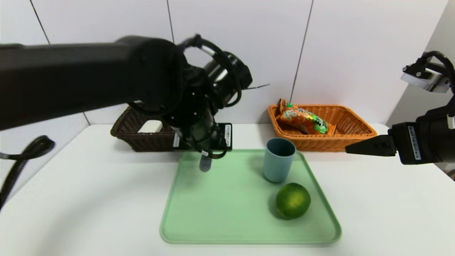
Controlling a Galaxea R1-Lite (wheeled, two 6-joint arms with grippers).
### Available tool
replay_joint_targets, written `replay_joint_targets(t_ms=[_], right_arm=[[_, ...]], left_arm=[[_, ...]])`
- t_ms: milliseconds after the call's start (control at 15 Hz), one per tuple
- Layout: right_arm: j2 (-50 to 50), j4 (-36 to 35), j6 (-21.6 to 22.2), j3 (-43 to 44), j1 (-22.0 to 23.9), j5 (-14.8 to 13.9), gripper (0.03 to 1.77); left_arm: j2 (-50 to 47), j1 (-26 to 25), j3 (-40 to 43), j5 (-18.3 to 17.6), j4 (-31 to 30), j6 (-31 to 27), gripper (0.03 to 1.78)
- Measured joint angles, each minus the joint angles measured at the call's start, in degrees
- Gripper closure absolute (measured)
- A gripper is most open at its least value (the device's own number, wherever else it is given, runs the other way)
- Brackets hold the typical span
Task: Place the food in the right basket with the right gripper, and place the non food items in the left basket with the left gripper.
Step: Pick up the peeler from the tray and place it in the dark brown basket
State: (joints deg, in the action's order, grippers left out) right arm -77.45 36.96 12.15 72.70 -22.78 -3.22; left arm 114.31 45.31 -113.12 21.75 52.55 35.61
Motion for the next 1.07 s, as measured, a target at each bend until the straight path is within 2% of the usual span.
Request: replay_joint_targets(t_ms=[267, 400, 600, 867, 1067], right_arm=[[0.11, 0.02, -0.06, 0.01, -0.11, -0.02, 0.1], [0.27, 0.09, -0.17, -0.07, -0.17, 0.02, 0.1], [0.68, 0.05, -0.5, -0.09, -0.22, 0.13, 0.1], [1.07, 0.02, -0.61, -0.77, -0.37, 0.09, 0.1], [1.43, 0.05, -0.69, -1.38, -0.48, -0.2, 0.1]], left_arm=[[-9.35, -0.3, 0.0, -1.33, 1.22, -10.23, 1.55], [-11.92, -3.75, 0.02, -4.72, 1.05, -17.66, 1.55], [-13.62, -10.56, 0.09, -11.78, 0.74, -30.98, 1.55], [-12.28, -18.77, 0.09, -18.64, -1.82, -46.82, 1.55], [-9.98, -23.43, 0.09, -22.13, -4.55, -57.6, 1.55]])
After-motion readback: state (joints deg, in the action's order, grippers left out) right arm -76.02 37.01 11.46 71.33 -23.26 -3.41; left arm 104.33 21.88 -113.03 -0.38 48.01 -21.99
